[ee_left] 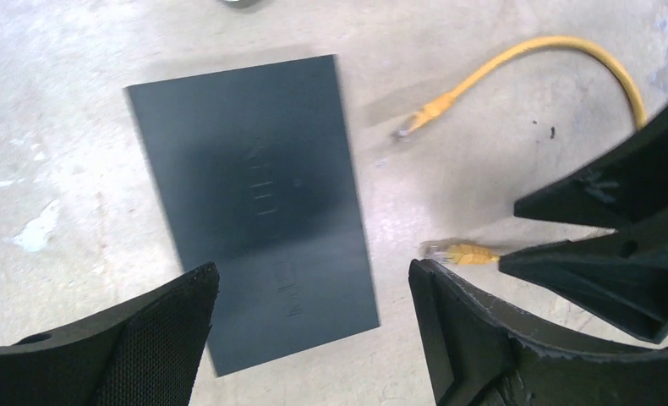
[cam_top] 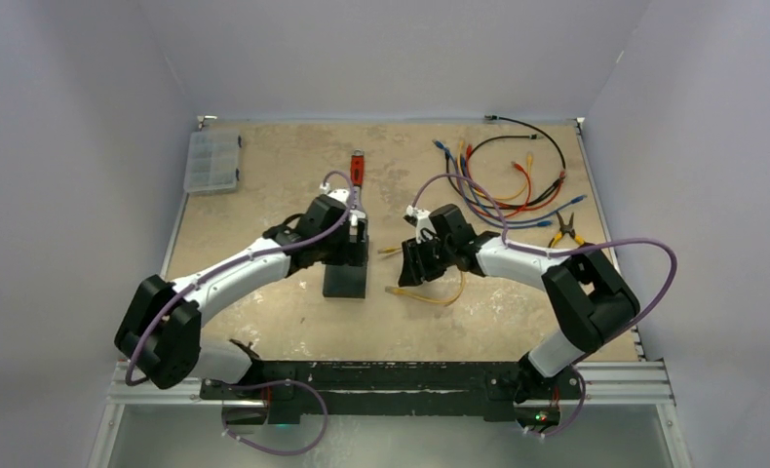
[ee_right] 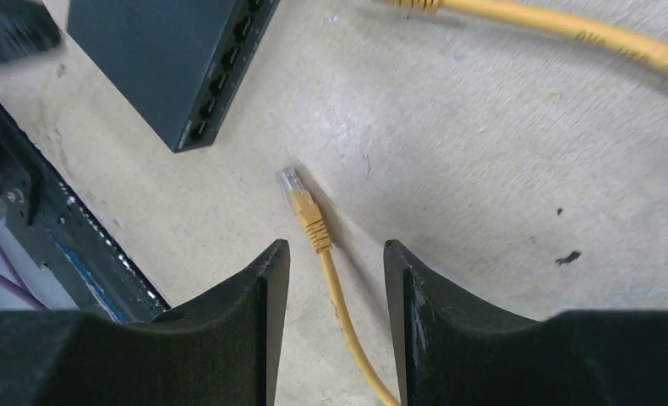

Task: Pull the plug from the switch port
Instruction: Pick up the connector from the center of the board, then place the connector at the center of the board.

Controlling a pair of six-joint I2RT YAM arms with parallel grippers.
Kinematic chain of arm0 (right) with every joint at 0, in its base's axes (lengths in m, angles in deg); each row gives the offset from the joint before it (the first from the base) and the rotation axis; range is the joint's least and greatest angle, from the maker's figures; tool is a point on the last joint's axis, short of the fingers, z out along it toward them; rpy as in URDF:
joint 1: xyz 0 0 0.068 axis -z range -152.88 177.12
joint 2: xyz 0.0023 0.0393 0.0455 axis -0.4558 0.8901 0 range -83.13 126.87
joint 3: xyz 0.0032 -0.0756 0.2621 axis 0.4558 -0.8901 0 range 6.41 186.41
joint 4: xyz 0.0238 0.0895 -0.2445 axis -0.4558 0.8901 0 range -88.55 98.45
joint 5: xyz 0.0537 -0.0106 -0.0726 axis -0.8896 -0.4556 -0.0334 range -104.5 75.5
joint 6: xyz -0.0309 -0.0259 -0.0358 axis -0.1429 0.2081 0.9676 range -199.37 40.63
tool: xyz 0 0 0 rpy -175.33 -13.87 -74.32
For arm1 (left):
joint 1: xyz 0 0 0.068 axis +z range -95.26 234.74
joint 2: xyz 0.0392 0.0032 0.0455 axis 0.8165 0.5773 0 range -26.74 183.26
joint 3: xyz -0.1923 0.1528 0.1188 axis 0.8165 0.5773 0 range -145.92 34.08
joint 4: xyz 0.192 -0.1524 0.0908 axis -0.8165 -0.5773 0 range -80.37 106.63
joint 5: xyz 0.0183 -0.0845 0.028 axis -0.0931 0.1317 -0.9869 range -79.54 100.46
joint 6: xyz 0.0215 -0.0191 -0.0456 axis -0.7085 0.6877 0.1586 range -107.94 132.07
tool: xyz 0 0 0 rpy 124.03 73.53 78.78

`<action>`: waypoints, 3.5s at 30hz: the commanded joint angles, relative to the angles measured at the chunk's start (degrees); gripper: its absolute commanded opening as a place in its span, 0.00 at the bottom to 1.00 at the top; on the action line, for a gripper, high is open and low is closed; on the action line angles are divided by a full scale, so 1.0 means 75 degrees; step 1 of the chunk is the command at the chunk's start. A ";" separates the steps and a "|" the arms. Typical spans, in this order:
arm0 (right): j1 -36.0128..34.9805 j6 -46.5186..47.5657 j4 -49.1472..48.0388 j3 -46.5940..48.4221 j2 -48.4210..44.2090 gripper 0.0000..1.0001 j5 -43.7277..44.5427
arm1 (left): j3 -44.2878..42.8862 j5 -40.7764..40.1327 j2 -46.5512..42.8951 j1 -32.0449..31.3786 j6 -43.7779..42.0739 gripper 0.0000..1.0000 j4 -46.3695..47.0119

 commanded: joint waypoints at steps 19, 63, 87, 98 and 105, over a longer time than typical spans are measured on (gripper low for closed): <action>-0.1192 0.0274 0.1216 0.0543 0.0010 0.12 0.1656 | 0.0896 0.3085 -0.0976 0.3150 -0.0546 0.84 0.0381; 0.2487 0.0066 0.1186 0.3378 -0.2278 0.00 0.2164 | 0.0208 0.0843 -0.0723 0.3206 -0.1743 0.83 -0.0972; 0.3402 0.0488 0.1333 0.4588 -0.0224 0.00 0.2523 | 0.0217 0.1001 -0.0616 0.3206 -0.1772 0.83 -0.0951; 0.3411 0.0555 0.1615 0.5911 0.1578 0.00 0.1953 | 0.0208 0.1008 -0.0593 0.3206 -0.1772 0.83 -0.0949; 0.3404 0.0572 0.1803 0.6817 0.2518 0.00 0.2100 | 0.0208 0.1008 -0.0593 0.3206 -0.1778 0.83 -0.0952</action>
